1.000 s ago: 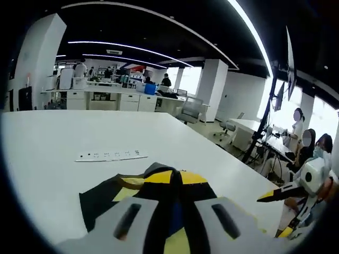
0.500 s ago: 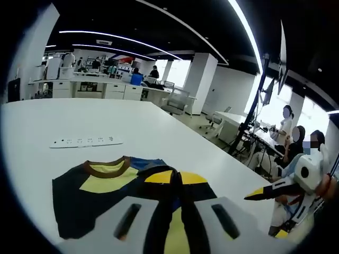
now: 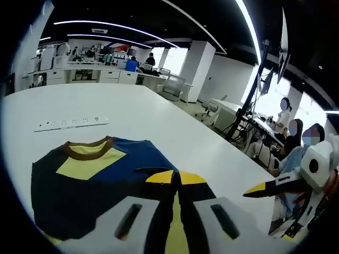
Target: Fold the garment on the visible template until the final outline fits inside the template.
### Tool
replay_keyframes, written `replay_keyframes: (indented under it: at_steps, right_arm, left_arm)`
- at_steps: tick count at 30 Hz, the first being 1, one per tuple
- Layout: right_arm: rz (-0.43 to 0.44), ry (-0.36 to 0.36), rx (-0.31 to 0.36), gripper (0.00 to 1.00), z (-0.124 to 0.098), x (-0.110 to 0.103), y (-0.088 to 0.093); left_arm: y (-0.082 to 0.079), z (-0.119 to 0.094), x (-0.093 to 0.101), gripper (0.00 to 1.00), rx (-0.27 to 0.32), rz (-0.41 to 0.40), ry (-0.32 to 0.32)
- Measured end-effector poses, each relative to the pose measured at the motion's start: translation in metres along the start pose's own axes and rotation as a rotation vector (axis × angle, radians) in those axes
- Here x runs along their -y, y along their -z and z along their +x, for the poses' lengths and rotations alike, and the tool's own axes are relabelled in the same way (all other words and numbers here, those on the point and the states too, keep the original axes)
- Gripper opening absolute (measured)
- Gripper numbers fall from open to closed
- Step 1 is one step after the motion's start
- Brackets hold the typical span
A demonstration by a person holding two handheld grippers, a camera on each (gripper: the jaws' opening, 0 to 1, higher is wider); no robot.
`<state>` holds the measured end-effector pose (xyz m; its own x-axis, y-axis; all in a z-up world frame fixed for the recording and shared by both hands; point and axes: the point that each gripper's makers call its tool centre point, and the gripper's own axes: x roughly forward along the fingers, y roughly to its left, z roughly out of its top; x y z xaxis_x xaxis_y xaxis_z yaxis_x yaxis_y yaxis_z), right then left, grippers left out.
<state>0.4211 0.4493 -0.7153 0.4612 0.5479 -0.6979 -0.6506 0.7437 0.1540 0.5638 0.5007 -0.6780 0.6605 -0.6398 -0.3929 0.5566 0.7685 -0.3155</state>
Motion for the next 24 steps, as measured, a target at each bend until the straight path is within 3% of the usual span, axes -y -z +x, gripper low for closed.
replay_keyframes:
  at_steps: [14, 16, 17, 21, 24]
  right_arm:
    - [0.037, 0.009, -0.026, 0.91, 0.006, 0.008, 0.016]
    - [0.047, 0.011, -0.019, 0.91, 0.007, 0.01, 0.015]
    - [0.05, 0.012, -0.013, 0.9, 0.007, 0.011, 0.014]
    - [0.081, 0.015, 0.018, 0.87, 0.008, 0.016, 0.006]
    - [0.11, 0.032, 0.055, 0.82, 0.01, 0.022, -0.006]
  left_arm:
    - [0.064, 0.023, 0.01, 0.0, -0.153, 0.059, 0.037]
    - [0.067, 0.021, 0.014, 0.0, -0.148, 0.069, 0.061]
    - [0.067, 0.019, 0.016, 0.02, -0.143, 0.076, 0.067]
    - [0.061, 0.013, 0.017, 0.3, -0.105, 0.134, 0.058]
    - [0.057, 0.007, 0.013, 0.43, -0.09, 0.16, 0.047]
